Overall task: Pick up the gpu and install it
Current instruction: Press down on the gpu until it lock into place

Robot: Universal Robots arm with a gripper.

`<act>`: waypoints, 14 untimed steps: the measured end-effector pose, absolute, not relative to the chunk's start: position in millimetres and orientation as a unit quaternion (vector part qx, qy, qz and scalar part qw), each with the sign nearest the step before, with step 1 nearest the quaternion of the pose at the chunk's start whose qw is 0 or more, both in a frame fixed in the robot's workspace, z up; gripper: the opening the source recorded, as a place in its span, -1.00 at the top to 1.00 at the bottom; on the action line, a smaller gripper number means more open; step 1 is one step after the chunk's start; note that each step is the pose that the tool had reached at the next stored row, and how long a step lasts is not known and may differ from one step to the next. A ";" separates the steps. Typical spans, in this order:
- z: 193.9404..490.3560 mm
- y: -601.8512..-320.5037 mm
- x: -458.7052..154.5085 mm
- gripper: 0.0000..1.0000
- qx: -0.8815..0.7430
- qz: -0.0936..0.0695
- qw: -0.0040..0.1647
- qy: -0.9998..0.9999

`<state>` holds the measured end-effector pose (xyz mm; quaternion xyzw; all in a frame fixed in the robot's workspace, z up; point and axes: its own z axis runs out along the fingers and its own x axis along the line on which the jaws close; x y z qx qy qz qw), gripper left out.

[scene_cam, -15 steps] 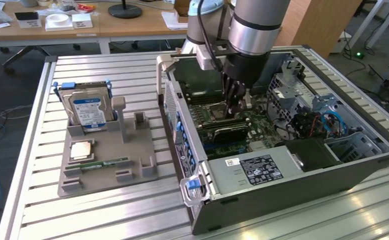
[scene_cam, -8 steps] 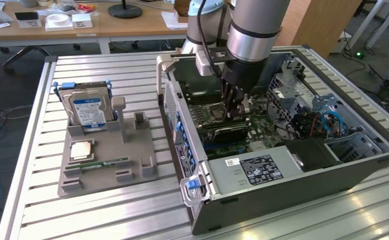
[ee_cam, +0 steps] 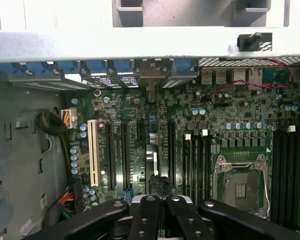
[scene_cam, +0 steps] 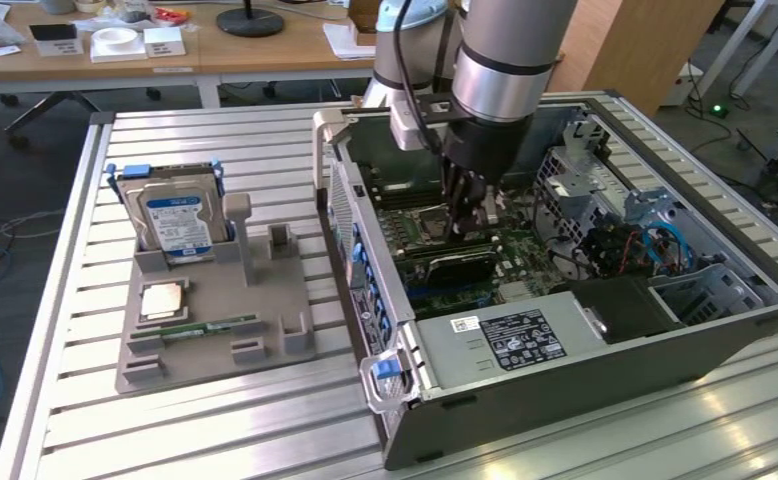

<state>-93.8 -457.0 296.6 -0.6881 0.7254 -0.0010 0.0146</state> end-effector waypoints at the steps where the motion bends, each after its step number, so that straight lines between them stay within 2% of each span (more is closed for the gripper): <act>1: 295.9 -456.4 -93.8 0.79 -0.688 -0.001 0.015 0.725; 14: 275.0 -448.1 -91.4 0.79 -0.688 0.000 0.015 0.725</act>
